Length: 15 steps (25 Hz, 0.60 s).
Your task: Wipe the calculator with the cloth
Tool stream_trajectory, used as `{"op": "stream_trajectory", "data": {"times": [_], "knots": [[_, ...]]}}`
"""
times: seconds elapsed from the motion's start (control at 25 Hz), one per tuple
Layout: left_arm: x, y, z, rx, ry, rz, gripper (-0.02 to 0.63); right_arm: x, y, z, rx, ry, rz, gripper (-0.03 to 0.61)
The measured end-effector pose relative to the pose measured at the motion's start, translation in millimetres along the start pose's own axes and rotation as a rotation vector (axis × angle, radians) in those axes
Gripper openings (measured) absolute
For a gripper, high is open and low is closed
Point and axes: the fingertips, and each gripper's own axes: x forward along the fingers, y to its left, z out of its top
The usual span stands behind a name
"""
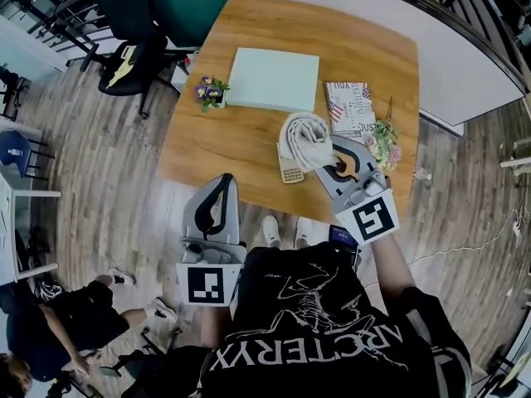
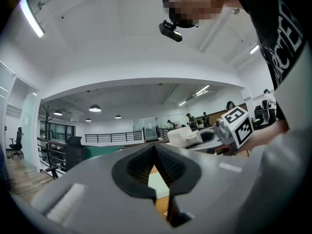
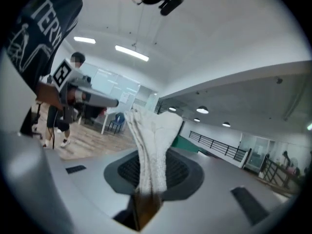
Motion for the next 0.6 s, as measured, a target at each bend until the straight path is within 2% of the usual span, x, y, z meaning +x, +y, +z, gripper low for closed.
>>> {"op": "stream_trajectory", "data": {"times": [0.2,0.44,0.6], "knots": [[-9,-2,-2,0.007,0.02,0.034,0.009,74,21,-79,-0.301,0.22,0.21,0.092],[-38,7,-10,0.03,0.082,0.119,0.009,145,67,-198,-0.453,0.479,0.469,0.092],[-52,13,-14,0.038,0.107,0.168,0.009,172,90,-264,-0.52,0.625,0.569,0.092]]}}
